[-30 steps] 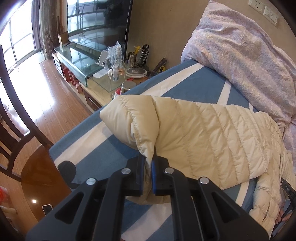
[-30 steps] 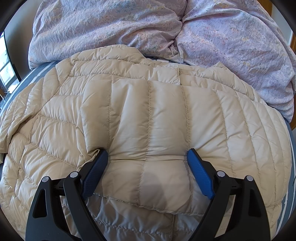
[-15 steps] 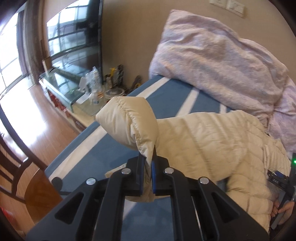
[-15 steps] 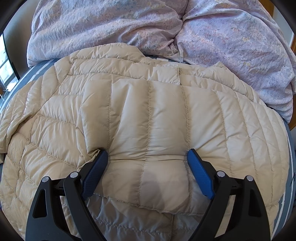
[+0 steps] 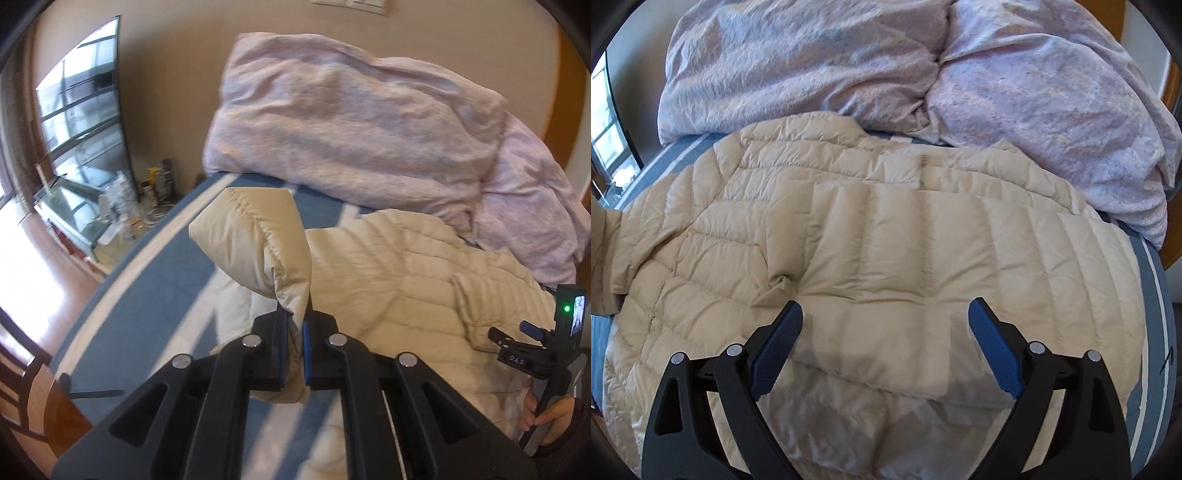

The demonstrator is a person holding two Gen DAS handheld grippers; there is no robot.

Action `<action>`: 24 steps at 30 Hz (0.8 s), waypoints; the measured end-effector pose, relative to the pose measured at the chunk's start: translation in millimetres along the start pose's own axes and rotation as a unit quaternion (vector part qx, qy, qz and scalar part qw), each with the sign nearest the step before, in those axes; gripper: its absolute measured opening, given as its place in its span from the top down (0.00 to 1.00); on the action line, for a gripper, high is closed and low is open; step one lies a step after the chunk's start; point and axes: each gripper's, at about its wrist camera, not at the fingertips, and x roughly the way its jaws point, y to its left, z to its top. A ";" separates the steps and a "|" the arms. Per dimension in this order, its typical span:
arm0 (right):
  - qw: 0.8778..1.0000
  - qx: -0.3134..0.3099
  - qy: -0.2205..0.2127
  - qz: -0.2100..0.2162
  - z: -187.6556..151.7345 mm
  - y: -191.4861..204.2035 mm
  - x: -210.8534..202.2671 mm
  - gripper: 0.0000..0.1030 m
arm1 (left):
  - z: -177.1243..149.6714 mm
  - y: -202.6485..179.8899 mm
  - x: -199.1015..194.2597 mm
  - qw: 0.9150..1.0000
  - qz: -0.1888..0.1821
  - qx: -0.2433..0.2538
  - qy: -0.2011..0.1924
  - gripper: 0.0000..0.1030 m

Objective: Fold large clothes
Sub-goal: 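Carry the sleeve with the left gripper across the jacket body and release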

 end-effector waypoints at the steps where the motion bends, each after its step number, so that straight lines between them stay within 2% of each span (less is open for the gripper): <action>1: 1.000 0.004 -0.001 0.002 -0.2 -4.4 -1.9 0.10 | 1.5 -6.8 0.5 1.000 -0.006 0.003 0.001 0.94; 7: 1.000 0.028 -0.010 0.007 -6.7 -34.7 -16.3 0.10 | 11.9 -62.8 3.2 0.998 -0.056 0.023 0.007 0.94; 13: 0.999 0.046 -0.020 -0.009 -18.3 -71.6 -30.5 0.10 | 18.0 -127.4 14.9 0.993 -0.110 0.047 0.019 0.94; 18: 0.997 0.063 -0.023 -0.029 -29.0 -105.1 -38.4 0.10 | 8.5 -192.0 33.4 0.984 -0.155 0.073 0.051 0.93; 24: 0.995 0.085 -0.015 -0.042 -42.3 -133.9 -37.2 0.10 | -13.0 -246.7 52.0 0.972 -0.195 0.093 0.090 0.91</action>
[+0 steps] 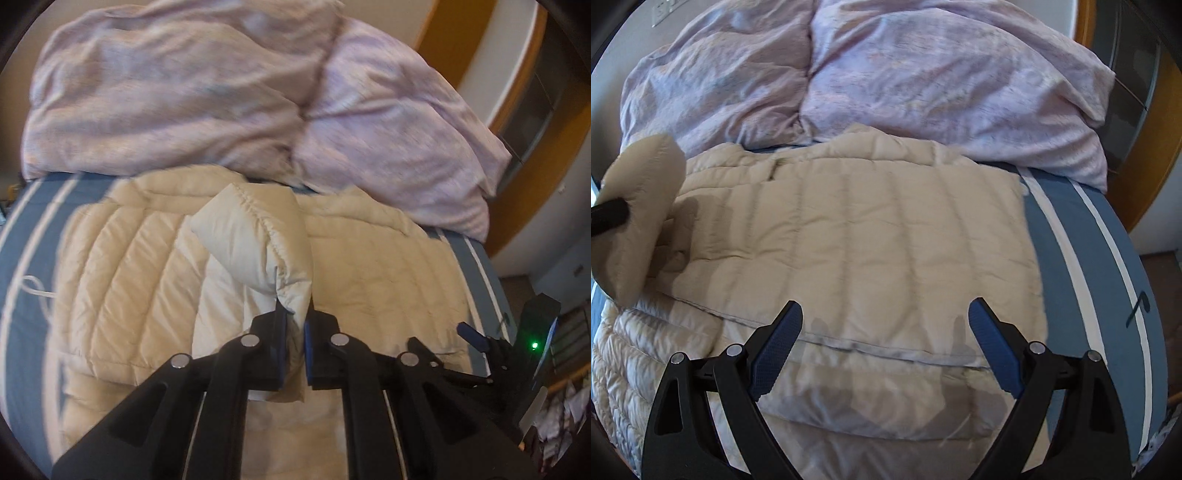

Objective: Fold large clothes
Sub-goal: 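Carry the sleeve with the left gripper across the jacket body and release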

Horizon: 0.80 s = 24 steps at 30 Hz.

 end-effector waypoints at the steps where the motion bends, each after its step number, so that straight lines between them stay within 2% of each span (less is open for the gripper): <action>1: 1.000 0.003 0.002 -0.001 -1.6 -3.7 0.8 0.10 | -1.5 -6.2 4.2 1.000 -0.006 0.002 0.004 0.90; 8: 1.000 0.018 0.007 -0.005 -10.3 -19.9 2.0 0.10 | -5.0 -37.2 30.4 0.998 -0.048 0.014 0.028 0.80; 10: 1.000 0.020 0.006 -0.004 -11.5 -21.2 0.5 0.10 | -5.4 -41.1 32.5 0.998 -0.051 0.020 0.030 0.74; 12: 1.000 0.020 0.003 -0.001 -12.0 -21.9 -2.4 0.10 | -5.7 -40.9 29.4 0.998 -0.047 0.023 0.025 0.58; 14: 1.000 0.024 -0.004 0.007 -11.0 -21.7 -7.1 0.11 | -6.0 -34.3 21.4 0.999 -0.034 0.027 0.013 0.55; 17: 0.999 0.033 -0.010 0.038 -6.0 -17.6 -12.6 0.24 | -6.1 -16.3 13.7 1.000 -0.009 0.025 0.005 0.53; 19: 0.997 0.040 -0.009 0.072 0.5 -10.0 -15.0 0.43 | -7.3 -2.7 11.8 1.000 0.013 0.023 0.004 0.52; 22: 0.990 0.046 -0.009 0.132 12.6 9.8 -17.7 0.62 | -12.4 21.5 11.6 0.999 0.045 0.019 0.007 0.52; 24: 0.987 0.041 -0.014 0.154 19.1 25.5 -19.0 0.68 | -16.5 38.5 12.5 0.997 0.070 0.016 0.012 0.52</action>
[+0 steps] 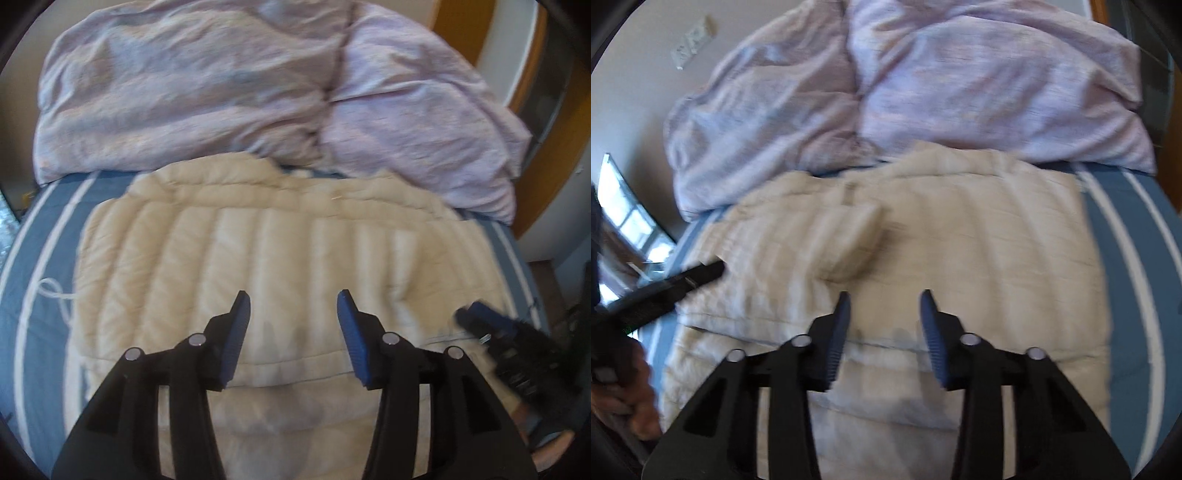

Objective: Fold large clothes

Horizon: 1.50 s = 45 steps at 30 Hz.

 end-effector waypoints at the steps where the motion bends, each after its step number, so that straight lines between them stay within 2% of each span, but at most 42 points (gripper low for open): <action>1: 1.000 -0.006 -0.002 0.011 2.9 9.5 2.9 0.71 | -1.7 5.4 1.7 1.000 0.009 0.000 0.002 0.52; 4: 0.999 -0.025 -0.001 0.029 8.7 34.4 14.9 0.73 | -7.3 27.0 5.7 0.999 0.039 -0.002 0.006 0.52; 8: 0.999 -0.029 0.018 0.020 11.7 45.5 41.8 0.75 | -13.3 50.8 10.8 0.998 0.060 -0.013 0.012 0.49; 15: 0.998 -0.013 0.052 -0.027 1.5 27.2 72.4 0.81 | -17.4 64.2 32.3 0.997 0.075 -0.009 0.029 0.49; 24: 0.997 0.019 0.074 -0.026 -1.5 11.2 85.4 0.82 | -22.8 65.8 49.8 0.996 0.080 -0.003 0.034 0.49; 26: 0.996 0.025 0.079 -0.015 0.1 9.7 84.2 0.79 | -24.3 64.7 46.7 0.996 0.082 0.001 0.033 0.47; 27: 0.996 0.027 0.084 -0.003 1.6 8.1 81.7 0.74 | -26.2 65.0 42.4 0.996 0.081 0.002 0.032 0.43; 29: 0.995 0.036 0.091 0.029 3.3 4.2 70.5 0.53 | -30.2 67.4 33.0 0.996 0.081 0.005 0.025 0.36; 30: 0.995 0.039 0.088 0.037 3.0 3.5 62.8 0.33 | -33.2 69.6 26.4 0.997 0.080 0.007 0.021 0.34; 31: 0.996 0.038 0.078 0.037 1.6 2.7 51.7 0.18 | -35.7 71.7 20.9 0.997 0.079 0.009 0.019 0.33; 33: 0.998 0.027 0.056 0.025 -2.8 2.2 28.3 0.16 | -45.4 79.3 4.4 0.997 0.076 0.013 0.013 0.30; 38: 0.998 0.017 0.068 -0.006 -33.0 -19.8 -25.3 0.16 | -76.3 105.7 -29.0 0.997 0.076 0.011 0.013 0.27; 45: 0.994 0.068 0.072 -0.052 -100.0 -83.8 -92.9 0.16 | -144.9 150.0 -69.9 0.998 0.059 -0.022 0.021 0.27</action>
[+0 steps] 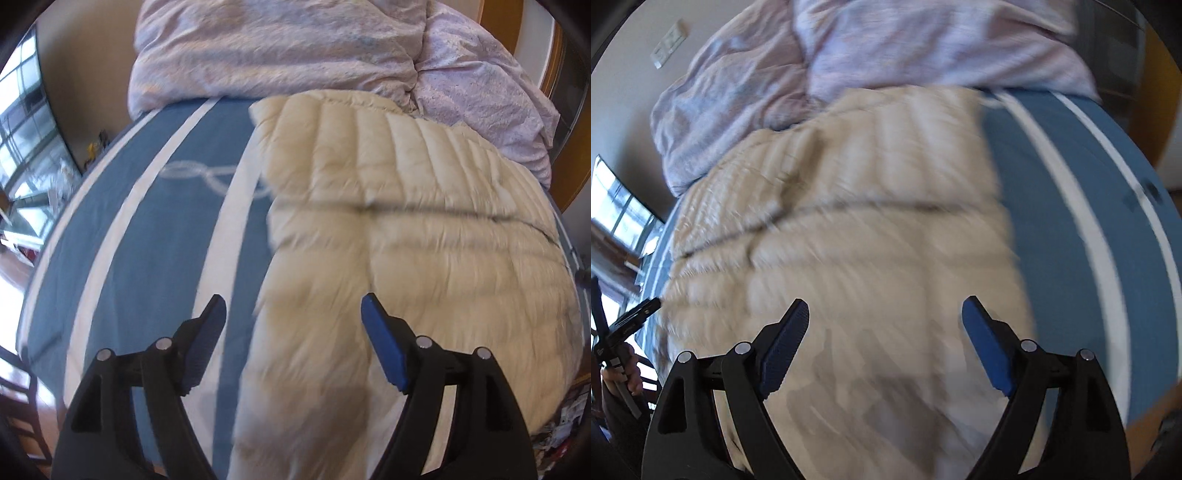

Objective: Fold large clothes

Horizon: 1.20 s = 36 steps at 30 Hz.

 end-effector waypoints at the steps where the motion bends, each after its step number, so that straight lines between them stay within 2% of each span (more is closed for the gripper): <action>1: 1.000 0.006 0.001 -0.008 -8.9 -9.4 -5.2 0.16 | -8.6 4.3 -2.0 1.000 -0.004 -0.004 0.002 0.27; 4: 0.999 0.029 0.005 -0.018 -35.1 -35.1 -16.6 0.16 | -32.7 15.5 -6.1 1.000 -0.019 -0.014 0.010 0.27; 8: 0.998 0.057 0.016 0.001 -61.2 -55.6 -21.4 0.18 | -54.2 23.3 -9.5 0.999 -0.036 -0.022 0.019 0.28; 13: 0.997 0.070 0.027 0.028 -83.6 -65.3 -26.1 0.29 | -70.6 26.8 -15.6 0.998 -0.060 -0.032 0.018 0.41; 19: 0.994 0.095 0.015 0.047 -103.0 -78.0 -38.2 0.39 | -84.6 27.6 -24.3 0.997 -0.065 -0.030 0.007 0.46; 22: 0.993 0.092 0.017 0.068 -109.6 -78.5 -39.8 0.45 | -89.3 24.9 -26.7 0.997 -0.068 -0.027 0.008 0.55; 24: 0.992 0.089 0.025 0.084 -113.1 -75.9 -38.5 0.54 | -91.2 20.3 -27.5 0.998 -0.065 -0.022 0.009 0.61; 32: 0.986 0.102 0.035 0.127 -122.3 -82.0 -34.5 0.55 | -99.1 6.6 -30.7 0.999 -0.050 -0.003 0.009 0.62; 33: 0.986 0.102 0.039 0.127 -123.4 -82.4 -32.4 0.58 | -99.7 6.2 -31.0 0.999 -0.048 -0.002 0.008 0.62; 34: 0.986 0.101 0.043 0.125 -124.5 -81.4 -30.4 0.65 | -100.0 5.5 -31.0 0.999 -0.047 -0.001 0.007 0.63; 36: 0.986 0.099 0.049 0.128 -126.1 -79.9 -26.6 0.76 | -100.2 4.2 -30.9 0.999 -0.044 0.001 0.007 0.69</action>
